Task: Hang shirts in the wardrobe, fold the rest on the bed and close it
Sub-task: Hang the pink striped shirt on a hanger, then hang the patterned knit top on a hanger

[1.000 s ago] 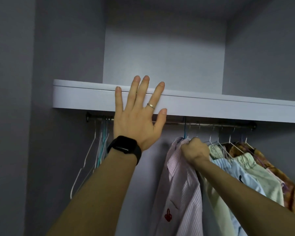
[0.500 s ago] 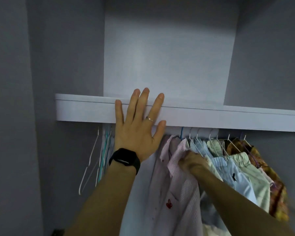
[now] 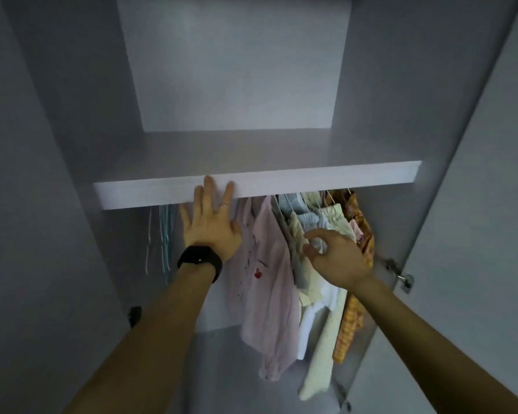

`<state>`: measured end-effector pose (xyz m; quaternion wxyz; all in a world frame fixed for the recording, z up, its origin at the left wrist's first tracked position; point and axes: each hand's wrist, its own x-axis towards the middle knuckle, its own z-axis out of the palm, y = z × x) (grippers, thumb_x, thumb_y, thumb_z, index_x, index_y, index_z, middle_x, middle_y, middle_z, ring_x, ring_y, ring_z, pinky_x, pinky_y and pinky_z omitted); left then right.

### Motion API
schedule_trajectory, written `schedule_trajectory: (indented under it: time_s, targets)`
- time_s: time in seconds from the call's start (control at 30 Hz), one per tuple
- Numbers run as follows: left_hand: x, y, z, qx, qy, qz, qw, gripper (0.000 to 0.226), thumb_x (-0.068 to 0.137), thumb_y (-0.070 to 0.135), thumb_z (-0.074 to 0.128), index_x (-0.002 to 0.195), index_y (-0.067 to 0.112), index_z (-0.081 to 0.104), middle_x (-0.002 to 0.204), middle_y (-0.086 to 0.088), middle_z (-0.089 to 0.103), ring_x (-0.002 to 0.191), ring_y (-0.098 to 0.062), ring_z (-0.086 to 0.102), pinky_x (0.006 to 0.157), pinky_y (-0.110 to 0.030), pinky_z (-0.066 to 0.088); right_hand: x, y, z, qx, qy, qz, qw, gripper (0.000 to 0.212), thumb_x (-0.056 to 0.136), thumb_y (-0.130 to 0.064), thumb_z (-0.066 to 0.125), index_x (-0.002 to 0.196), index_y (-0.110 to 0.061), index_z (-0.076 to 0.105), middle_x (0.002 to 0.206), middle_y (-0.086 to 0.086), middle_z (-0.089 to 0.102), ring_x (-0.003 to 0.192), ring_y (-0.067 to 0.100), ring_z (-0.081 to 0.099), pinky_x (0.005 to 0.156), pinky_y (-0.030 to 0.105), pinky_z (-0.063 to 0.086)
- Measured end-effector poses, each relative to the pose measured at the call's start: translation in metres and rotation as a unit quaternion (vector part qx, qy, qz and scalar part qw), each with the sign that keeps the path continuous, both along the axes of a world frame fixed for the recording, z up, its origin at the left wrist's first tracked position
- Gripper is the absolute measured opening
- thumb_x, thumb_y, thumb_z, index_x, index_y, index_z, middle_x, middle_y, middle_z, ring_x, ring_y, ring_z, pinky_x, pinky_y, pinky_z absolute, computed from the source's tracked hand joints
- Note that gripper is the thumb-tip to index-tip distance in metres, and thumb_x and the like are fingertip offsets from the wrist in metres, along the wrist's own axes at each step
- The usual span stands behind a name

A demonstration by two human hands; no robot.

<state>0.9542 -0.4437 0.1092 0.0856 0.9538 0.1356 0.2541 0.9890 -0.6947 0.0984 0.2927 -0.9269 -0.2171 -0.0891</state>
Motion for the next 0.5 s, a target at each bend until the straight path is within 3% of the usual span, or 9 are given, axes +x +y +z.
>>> schedule_trajectory:
  time_s: [0.1,0.27,0.5]
  targets:
    - [-0.020,-0.050,-0.029,-0.054,0.040,-0.073,0.995,0.078,0.097,0.039,0.048,0.158,0.036,-0.001,0.167,-0.006,-0.001,0.153,-0.030,0.004,0.122,-0.055,0.007,-0.051,-0.060,-0.009,0.064,-0.021,-0.026,0.997,0.025,0.096,-0.030,0.063,0.120,-0.025,0.069,0.128,-0.005,0.065,0.106,0.018,0.063,0.086,0.021,0.043]
    - [-0.038,-0.148,-0.083,-0.063,0.057,-0.215,0.973,0.063,0.097,0.040,0.052,0.154,0.027,0.031,0.159,-0.008,0.032,0.144,-0.028,0.031,0.117,-0.046,0.028,-0.113,-0.138,-0.044,0.076,-0.040,-0.109,0.990,0.025,0.093,-0.026,0.069,0.118,-0.026,0.071,0.128,-0.007,0.067,0.121,0.020,0.057,0.101,0.031,0.046]
    - [-0.062,-0.333,-0.142,-0.048,0.111,-0.444,0.888,0.057,0.096,0.041,0.052,0.149,0.024,0.042,0.150,-0.003,0.045,0.138,-0.024,0.040,0.112,-0.045,0.033,-0.189,-0.267,-0.093,0.018,-0.016,-0.251,0.968,0.027,0.096,-0.026,0.066,0.122,-0.025,0.069,0.135,-0.005,0.063,0.128,0.019,0.052,0.104,0.030,0.041]
